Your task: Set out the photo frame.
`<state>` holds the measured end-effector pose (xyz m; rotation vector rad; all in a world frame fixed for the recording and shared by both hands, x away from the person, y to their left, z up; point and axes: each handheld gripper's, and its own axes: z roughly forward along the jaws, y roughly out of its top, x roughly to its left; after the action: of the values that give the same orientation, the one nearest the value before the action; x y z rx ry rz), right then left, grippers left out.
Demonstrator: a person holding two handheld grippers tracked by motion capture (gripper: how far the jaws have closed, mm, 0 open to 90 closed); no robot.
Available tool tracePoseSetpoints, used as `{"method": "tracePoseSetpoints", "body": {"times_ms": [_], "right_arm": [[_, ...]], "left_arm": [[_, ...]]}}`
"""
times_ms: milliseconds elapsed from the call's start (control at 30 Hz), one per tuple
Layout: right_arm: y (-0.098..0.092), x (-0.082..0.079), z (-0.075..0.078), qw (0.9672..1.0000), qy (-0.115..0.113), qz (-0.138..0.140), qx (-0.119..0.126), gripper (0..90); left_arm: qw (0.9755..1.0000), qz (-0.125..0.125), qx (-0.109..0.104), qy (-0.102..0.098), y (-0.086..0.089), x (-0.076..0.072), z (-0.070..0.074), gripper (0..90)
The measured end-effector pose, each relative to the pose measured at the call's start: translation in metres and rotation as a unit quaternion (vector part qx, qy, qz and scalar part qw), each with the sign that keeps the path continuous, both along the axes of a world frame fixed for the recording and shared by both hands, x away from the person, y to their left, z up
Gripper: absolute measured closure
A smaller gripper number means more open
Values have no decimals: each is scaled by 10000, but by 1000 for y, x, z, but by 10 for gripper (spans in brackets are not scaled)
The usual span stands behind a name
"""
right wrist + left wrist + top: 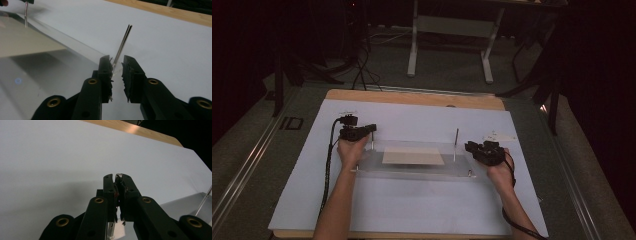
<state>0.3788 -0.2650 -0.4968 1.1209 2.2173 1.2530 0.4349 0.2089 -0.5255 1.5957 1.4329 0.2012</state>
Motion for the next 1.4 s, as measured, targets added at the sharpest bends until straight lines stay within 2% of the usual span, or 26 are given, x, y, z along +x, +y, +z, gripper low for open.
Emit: {"method": "tracePoseSetpoints", "body": {"times_ms": [233, 333, 433, 467, 567, 600, 700, 733, 767, 867, 900, 933, 967, 1067, 1233, 1400], "right_arm": [[-6, -10, -6, 9998, -24, 86, -198, 721], [-7, -13, -10, 9992, -54, 248, -321, 705], [-7, -14, -14, 9988, -23, 277, -398, 692], [-6, -16, -18, 9982, -15, 467, -368, 678], [-4, -17, -18, 9976, -43, 560, -414, 660], [-1, -18, -18, 9969, -173, 604, -473, 604], [2, -18, -17, 9962, -240, 698, -456, 559], [4, -18, -16, 9952, -327, 791, -472, 530], [4, -18, -16, 9952, -327, 791, -472, 530], [9, -21, -15, 9921, -589, 1000, -482, 501], [9, -21, -15, 9921, -589, 1000, -482, 501], [12, -22, -14, 9898, -729, 1122, -492, 483], [12, -22, -14, 9898, -729, 1122, -492, 483], [17, -23, -13, 9859, -948, 1282, -498, 494], [20, -24, -14, 9843, -1006, 1377, -449, 504], [20, -22, -13, 9864, -911, 1328, -333, 505]], "left_arm": [[10000, 9, -12, 24, 0, 1, 0, 845], [10000, 9, -27, 27, 0, 1, 0, 844], [10000, 11, -25, 41, 0, 1, 0, 844], [10000, 9, -28, 43, 0, 1, 0, 844], [10000, 13, -46, 49, 0, 1, 0, 843], [10000, 10, -50, 51, 0, 1, 0, 843], [10000, 14, -62, 56, 0, 1, 0, 843], [10000, 13, -62, 58, 0, 2, 0, 843], [10000, 22, -71, 63, 0, 2, 0, 843], [9999, 28, -74, 70, 0, 2, 0, 843], [9999, 28, -73, 68, 0, 2, 0, 843], [9999, 30, -78, 71, 0, 2, 0, 842], [9999, 28, -80, 78, 0, 2, 0, 842], [9999, 31, -93, 93, 0, 3, 0, 842], [9999, 18, -95, 89, 0, 3, 0, 841], [9998, 17, -148, 102, 1, 3, 0, 836]]}}
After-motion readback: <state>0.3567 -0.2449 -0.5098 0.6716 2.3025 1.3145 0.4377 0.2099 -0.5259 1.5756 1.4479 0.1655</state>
